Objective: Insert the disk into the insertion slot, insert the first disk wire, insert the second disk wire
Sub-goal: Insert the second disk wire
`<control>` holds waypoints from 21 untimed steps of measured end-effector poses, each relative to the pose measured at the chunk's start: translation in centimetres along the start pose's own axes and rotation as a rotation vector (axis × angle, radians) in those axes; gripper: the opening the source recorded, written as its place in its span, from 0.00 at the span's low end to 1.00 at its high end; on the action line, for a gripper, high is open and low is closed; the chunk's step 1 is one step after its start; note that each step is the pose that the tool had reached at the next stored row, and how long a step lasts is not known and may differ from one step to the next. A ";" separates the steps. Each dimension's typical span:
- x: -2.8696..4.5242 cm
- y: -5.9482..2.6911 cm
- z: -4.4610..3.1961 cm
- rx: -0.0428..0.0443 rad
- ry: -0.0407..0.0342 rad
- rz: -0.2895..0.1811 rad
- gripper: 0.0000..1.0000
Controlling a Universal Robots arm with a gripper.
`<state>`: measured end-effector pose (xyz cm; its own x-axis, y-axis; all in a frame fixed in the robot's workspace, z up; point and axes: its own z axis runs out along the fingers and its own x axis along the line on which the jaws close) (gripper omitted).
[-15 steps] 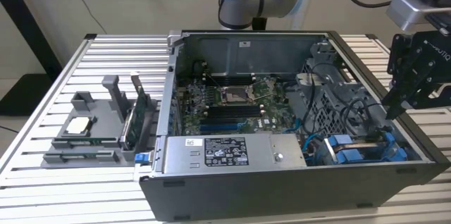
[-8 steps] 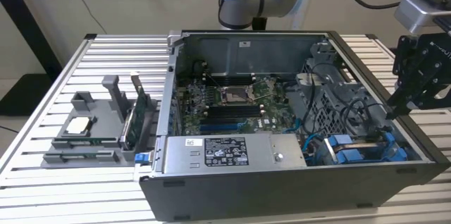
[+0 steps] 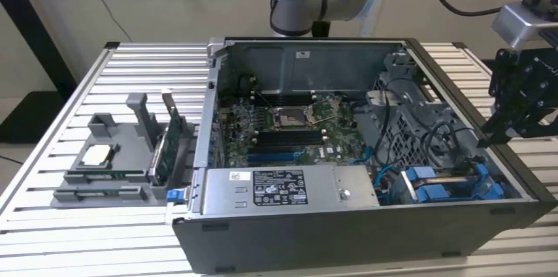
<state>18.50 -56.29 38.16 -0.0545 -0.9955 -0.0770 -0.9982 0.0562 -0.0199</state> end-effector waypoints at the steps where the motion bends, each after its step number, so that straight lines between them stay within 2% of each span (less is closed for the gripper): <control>1: -0.06 -0.12 0.13 -0.0017 0.0001 0.000 0.27; 6: -0.31 -0.86 0.54 -0.0216 0.0014 0.002 0.27; 7: -0.33 -1.04 0.63 -0.0348 0.0021 0.003 0.27; 8: -0.34 -1.29 0.79 -0.0704 0.0042 0.005 0.27; 10: -0.34 -1.39 0.93 -0.0847 0.0048 0.006 0.27; 13: -0.33 -1.45 1.12 -0.1010 0.0059 0.008 0.27; 15: -0.33 -1.44 1.13 -0.1060 0.0063 0.009 0.27; 21: -0.33 -1.45 1.15 -0.1062 0.0060 0.009 0.27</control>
<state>19.99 -55.96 37.07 -0.0633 -0.9955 -0.0707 -0.9946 0.0571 0.0866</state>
